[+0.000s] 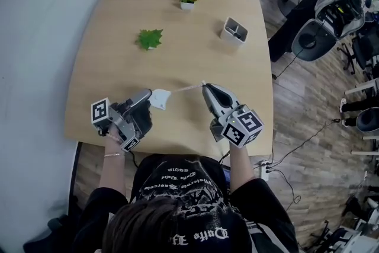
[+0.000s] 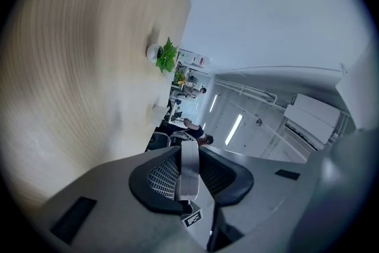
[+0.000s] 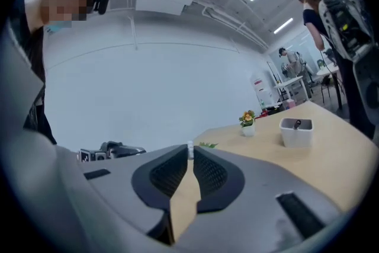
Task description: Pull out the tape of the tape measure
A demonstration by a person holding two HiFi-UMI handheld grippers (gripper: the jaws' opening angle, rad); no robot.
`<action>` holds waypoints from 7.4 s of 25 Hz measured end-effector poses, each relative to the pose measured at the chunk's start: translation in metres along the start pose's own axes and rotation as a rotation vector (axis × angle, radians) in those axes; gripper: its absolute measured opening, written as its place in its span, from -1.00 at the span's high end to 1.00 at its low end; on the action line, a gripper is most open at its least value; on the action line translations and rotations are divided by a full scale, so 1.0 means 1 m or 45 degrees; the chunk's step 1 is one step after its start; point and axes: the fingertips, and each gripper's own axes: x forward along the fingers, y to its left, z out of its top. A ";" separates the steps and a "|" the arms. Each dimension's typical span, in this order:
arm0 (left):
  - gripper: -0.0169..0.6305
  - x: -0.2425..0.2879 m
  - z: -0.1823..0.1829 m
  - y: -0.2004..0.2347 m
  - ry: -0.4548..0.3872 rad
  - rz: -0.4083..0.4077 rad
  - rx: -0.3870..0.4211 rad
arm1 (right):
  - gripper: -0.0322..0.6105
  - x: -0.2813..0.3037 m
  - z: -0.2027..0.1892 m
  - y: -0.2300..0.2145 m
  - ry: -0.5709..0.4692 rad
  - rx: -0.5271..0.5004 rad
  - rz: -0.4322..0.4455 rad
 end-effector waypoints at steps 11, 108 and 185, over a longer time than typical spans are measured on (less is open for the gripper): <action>0.68 -0.004 0.002 -0.002 0.009 -0.004 -0.007 | 0.79 -0.015 0.018 -0.016 -0.127 -0.014 -0.148; 0.67 -0.017 -0.006 0.011 0.109 -0.005 -0.044 | 0.58 -0.101 0.034 -0.116 -0.436 0.203 -0.730; 0.62 -0.068 0.115 0.157 -0.062 0.788 0.217 | 0.73 -0.027 -0.177 -0.170 0.687 0.700 -0.692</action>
